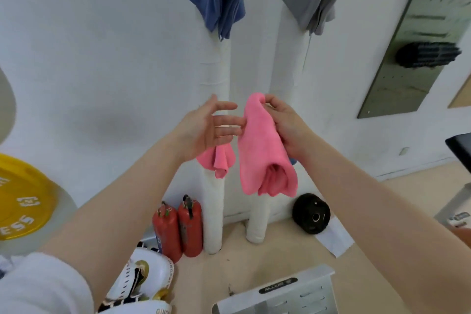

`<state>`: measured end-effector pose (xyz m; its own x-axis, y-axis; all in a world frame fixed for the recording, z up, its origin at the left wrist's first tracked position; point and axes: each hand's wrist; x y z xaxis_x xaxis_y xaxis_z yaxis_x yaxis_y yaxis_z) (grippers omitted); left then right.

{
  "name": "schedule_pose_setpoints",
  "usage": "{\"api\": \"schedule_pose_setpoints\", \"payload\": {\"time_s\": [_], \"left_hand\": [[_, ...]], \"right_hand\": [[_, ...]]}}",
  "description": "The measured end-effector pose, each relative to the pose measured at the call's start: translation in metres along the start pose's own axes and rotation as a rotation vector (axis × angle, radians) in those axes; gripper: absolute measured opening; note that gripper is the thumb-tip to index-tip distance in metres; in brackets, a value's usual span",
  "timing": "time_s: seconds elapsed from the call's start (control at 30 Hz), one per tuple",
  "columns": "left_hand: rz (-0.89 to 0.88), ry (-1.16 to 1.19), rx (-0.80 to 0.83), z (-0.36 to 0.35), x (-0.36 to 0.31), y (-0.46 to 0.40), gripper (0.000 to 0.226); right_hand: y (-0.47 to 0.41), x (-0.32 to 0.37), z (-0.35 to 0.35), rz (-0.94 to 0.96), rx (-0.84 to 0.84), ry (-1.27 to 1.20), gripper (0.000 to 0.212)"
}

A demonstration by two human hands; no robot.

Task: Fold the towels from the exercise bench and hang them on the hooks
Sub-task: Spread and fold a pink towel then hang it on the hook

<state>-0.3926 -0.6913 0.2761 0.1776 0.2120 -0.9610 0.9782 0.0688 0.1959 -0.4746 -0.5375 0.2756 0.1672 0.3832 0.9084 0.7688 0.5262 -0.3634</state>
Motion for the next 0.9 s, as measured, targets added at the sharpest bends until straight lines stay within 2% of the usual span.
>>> {"api": "schedule_pose_setpoints", "payload": {"time_s": [0.07, 0.13, 0.3, 0.47, 0.57, 0.67, 0.73, 0.83, 0.9], "left_hand": [[-0.056, -0.286, -0.052, -0.004, -0.018, -0.02, 0.025], [-0.163, -0.411, -0.064, -0.006, -0.034, -0.041, 0.023], [-0.457, -0.417, -0.076, 0.002, -0.089, -0.092, 0.033], [-0.636, -0.462, -0.067, 0.02, -0.166, -0.127, 0.032], [-0.679, -0.483, -0.087, 0.03, -0.22, -0.14, 0.024], [-0.734, -0.522, -0.098, 0.041, -0.274, -0.15, 0.025], [-0.759, -0.486, -0.066, 0.047, -0.303, -0.156, 0.024], [-0.687, -0.335, -0.006, 0.049, -0.341, -0.161, 0.015], [-0.575, -0.25, 0.073, 0.053, -0.364, -0.162, 0.013]], "right_hand": [[-0.022, 0.008, 0.0, 0.045, 0.037, 0.074, 0.014], [-0.047, 0.014, 0.003, 0.091, 0.046, 0.074, 0.014], [-0.118, 0.034, 0.004, 0.224, 0.083, 0.092, 0.012], [-0.193, 0.07, -0.017, 0.374, 0.078, 0.127, 0.009], [-0.239, 0.096, -0.026, 0.471, 0.058, 0.193, 0.018], [-0.28, 0.126, -0.035, 0.592, 0.026, 0.31, 0.012], [-0.303, 0.143, -0.046, 0.649, -0.016, 0.372, 0.016], [-0.327, 0.173, -0.064, 0.679, 0.01, 0.475, 0.018], [-0.329, 0.194, -0.067, 0.622, -0.009, 0.522, 0.024]]}}
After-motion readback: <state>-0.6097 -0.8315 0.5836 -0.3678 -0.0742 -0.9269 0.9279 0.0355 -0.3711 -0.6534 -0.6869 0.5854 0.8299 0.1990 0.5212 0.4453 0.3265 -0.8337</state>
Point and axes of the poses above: each hand's wrist, its own y-axis away from the middle knuckle, its own z-axis out of the back of the hand, x = y × z, and after that the axes turned 12 degrees about z, right-handed
